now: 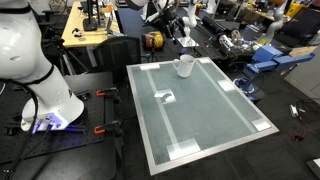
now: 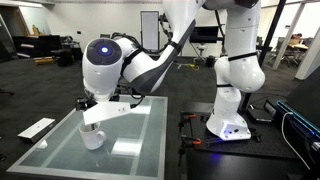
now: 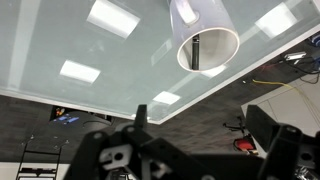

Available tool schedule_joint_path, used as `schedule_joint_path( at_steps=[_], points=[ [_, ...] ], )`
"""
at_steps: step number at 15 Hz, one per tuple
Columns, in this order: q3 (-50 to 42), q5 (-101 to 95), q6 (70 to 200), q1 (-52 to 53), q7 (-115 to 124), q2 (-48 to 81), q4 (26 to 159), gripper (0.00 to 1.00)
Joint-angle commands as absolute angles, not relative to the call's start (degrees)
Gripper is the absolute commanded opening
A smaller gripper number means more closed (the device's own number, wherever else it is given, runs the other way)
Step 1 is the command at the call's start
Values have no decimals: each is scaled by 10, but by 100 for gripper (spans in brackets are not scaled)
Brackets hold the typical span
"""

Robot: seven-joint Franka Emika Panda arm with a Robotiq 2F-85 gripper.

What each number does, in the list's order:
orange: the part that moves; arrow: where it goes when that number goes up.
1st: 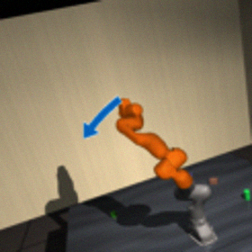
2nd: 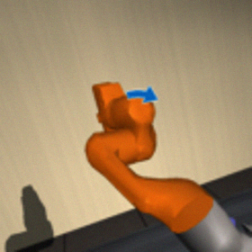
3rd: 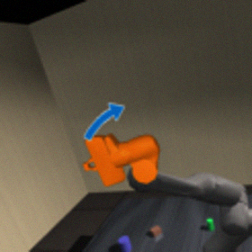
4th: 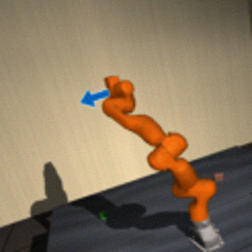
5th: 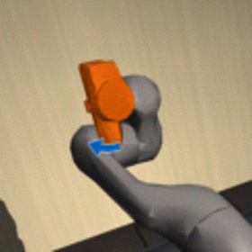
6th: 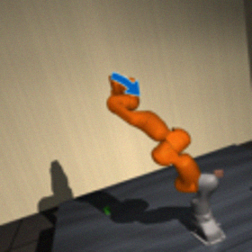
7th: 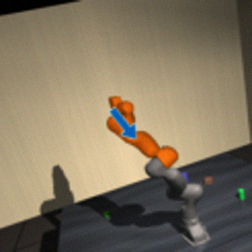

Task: Remove the pen from the mug and put it on the table

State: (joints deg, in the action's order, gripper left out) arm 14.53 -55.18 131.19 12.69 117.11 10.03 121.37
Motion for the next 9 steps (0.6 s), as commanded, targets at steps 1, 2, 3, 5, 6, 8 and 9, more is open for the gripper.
schedule_joint_path(
  at_steps=[1,2,3,5,6,8,9],
  points=[
    [128,-559,1291,149,1199,140,1172,100],
    [125,-561,1297,151,1194,150,1166,100],
    [125,-548,1312,147,1175,126,1192,100],
    [121,-548,1312,150,1175,141,1182,100],
    [121,-548,1312,151,1175,145,1179,100],
    [121,-548,1312,152,1175,147,1176,100],
    [121,-548,1312,152,1175,147,1176,100]
  ],
)
